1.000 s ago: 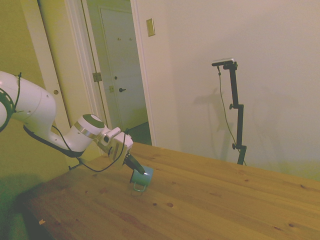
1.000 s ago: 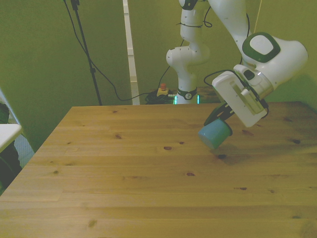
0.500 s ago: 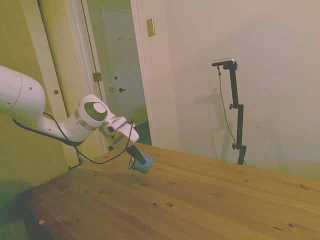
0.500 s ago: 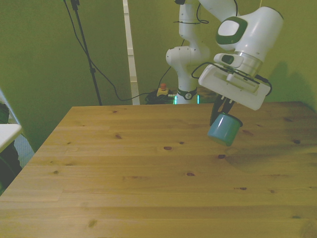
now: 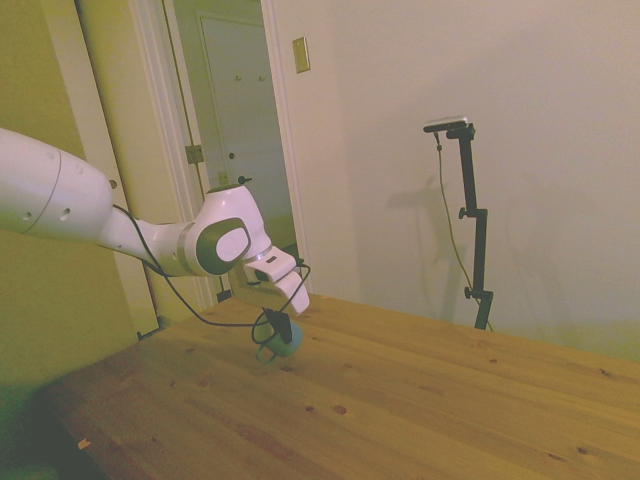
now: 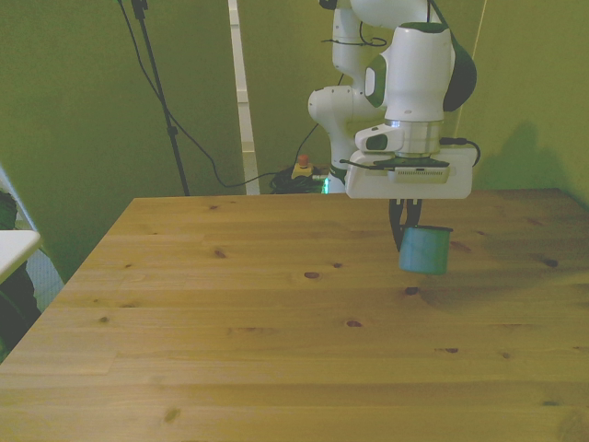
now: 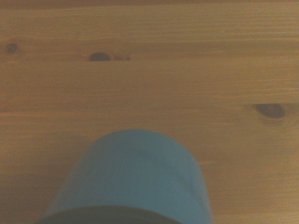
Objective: Flip the mug upright
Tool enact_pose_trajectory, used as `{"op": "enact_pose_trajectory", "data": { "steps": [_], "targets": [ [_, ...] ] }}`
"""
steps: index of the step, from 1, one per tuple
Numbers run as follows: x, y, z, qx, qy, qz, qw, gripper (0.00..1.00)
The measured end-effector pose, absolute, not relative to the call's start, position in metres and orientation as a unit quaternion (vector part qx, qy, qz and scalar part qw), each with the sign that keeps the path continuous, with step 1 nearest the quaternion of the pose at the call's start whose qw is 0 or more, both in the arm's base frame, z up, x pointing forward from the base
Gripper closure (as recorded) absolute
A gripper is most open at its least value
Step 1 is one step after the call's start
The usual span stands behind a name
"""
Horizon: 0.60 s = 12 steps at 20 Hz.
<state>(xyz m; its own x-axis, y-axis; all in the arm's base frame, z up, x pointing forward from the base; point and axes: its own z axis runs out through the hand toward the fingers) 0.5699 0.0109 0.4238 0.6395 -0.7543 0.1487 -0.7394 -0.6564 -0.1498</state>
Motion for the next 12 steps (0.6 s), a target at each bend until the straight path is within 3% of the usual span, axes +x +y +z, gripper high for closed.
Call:
{"op": "enact_pose_trajectory", "data": {
  "steps": [12],
  "targets": [
    [0.548,0.033,0.395,-0.928,0.369,0.011,0.056,1.0]
  ]
}}
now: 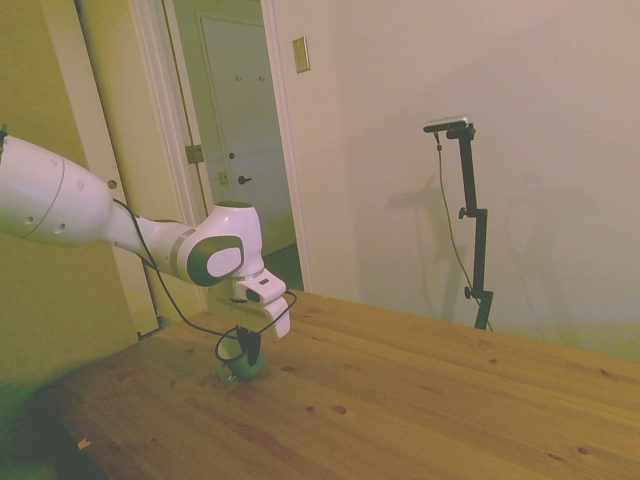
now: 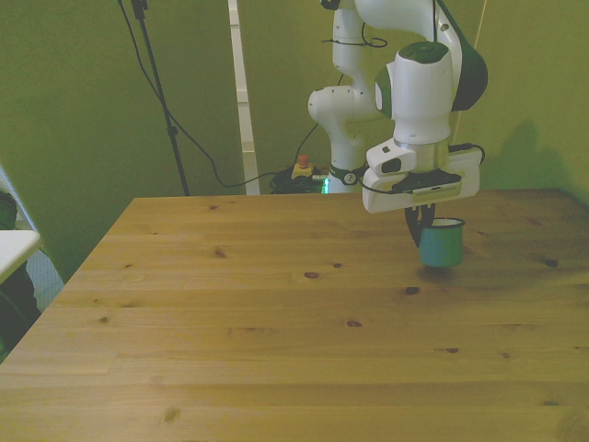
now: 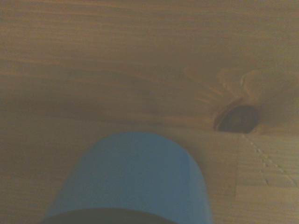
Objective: Flip the mug upright
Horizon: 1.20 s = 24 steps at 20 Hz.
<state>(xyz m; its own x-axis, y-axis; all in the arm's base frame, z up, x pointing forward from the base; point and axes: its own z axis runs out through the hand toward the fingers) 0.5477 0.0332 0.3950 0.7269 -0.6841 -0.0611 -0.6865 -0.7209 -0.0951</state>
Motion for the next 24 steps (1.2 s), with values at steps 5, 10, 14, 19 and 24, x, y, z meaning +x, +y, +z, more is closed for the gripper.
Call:
{"op": "enact_pose_trajectory", "data": {
  "steps": [5,10,14,19,24],
  "targets": [
    [0.547,0.026,0.395,-0.925,0.375,0.023,0.052,1.0],
    [0.552,0.022,0.385,-0.923,0.38,0.03,0.049,1.0],
    [0.556,0.021,0.385,-0.923,0.381,0.029,0.05,0.0],
    [0.557,0.02,0.385,-0.922,0.382,0.028,0.05,0.0],
    [0.558,0.017,0.379,-0.922,0.384,0.03,0.048,0.0]
  ]
}}
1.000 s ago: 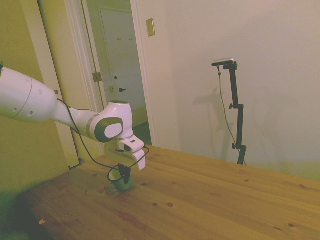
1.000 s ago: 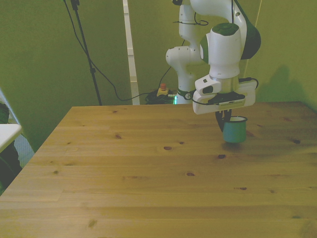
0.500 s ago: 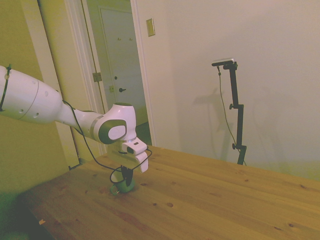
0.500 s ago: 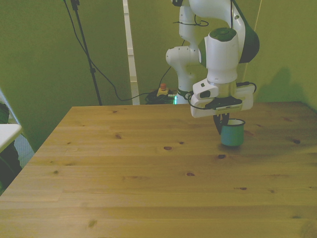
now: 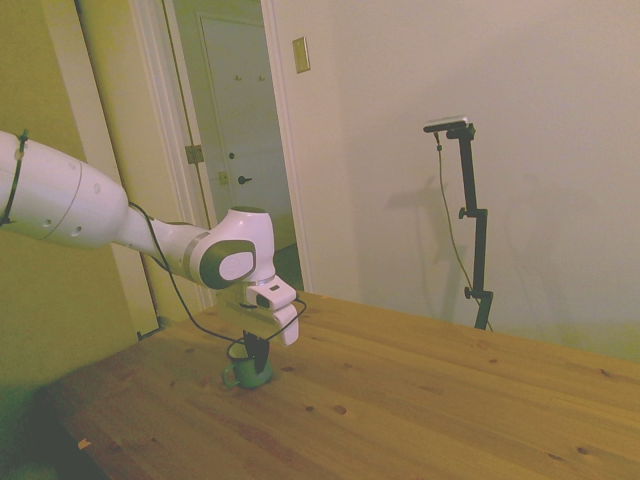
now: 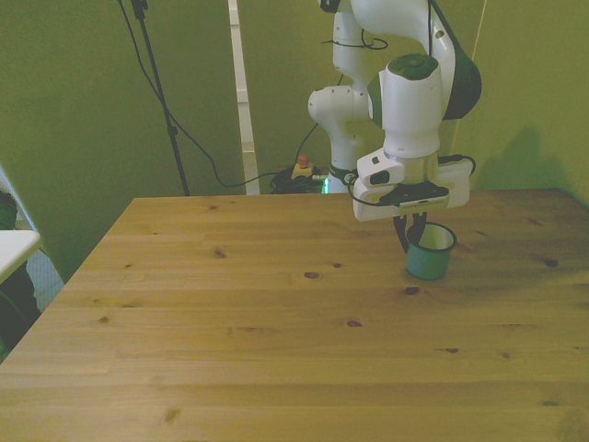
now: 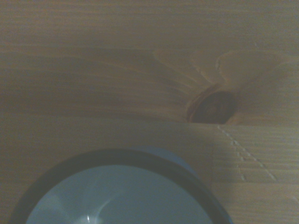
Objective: Flip the mug upright
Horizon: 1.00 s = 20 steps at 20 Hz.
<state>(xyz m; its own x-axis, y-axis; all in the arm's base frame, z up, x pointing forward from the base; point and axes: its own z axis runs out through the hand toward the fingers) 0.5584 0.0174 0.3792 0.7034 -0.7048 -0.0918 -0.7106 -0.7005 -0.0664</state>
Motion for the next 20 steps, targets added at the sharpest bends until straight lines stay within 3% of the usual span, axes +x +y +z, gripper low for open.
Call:
{"op": "enact_pose_trajectory", "data": {
  "steps": [12,20],
  "targets": [
    [0.552,0.034,0.407,-0.931,0.358,-0.043,0.054,0.0],
    [0.484,0.078,0.457,-0.926,0.348,-0.143,0.028,0.0]
  ]
}}
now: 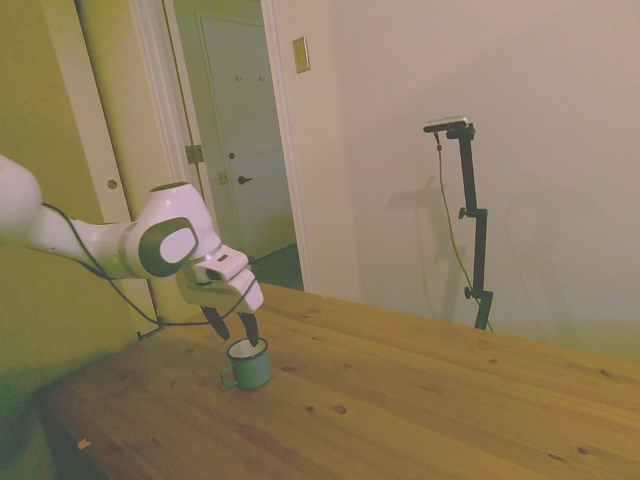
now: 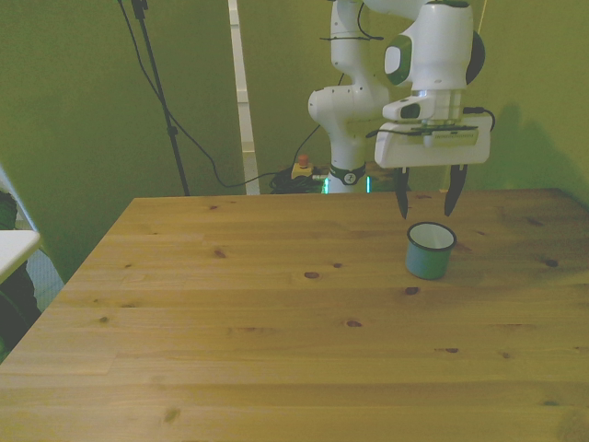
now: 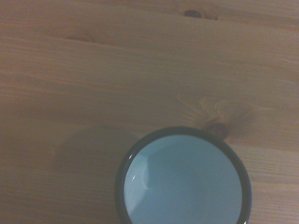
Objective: Flip the mug upright
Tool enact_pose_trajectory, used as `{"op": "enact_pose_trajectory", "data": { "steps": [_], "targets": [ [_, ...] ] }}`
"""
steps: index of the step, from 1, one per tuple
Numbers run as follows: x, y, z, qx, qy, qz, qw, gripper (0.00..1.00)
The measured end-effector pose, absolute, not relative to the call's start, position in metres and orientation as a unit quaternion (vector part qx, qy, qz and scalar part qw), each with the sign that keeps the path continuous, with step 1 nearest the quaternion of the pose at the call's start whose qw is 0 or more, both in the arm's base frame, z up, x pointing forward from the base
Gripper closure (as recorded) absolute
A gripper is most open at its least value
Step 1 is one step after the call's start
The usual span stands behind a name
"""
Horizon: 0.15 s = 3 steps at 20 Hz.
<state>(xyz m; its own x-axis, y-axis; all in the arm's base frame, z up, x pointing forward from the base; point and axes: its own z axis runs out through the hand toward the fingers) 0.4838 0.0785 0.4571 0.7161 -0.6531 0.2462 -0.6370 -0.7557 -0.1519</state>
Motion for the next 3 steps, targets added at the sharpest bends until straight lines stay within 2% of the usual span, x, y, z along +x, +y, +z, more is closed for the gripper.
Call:
{"op": "enact_pose_trajectory", "data": {
  "steps": [3],
  "targets": [
    [0.453,0.097,0.467,-0.918,0.351,-0.182,0.02,0.0]
  ]
}}
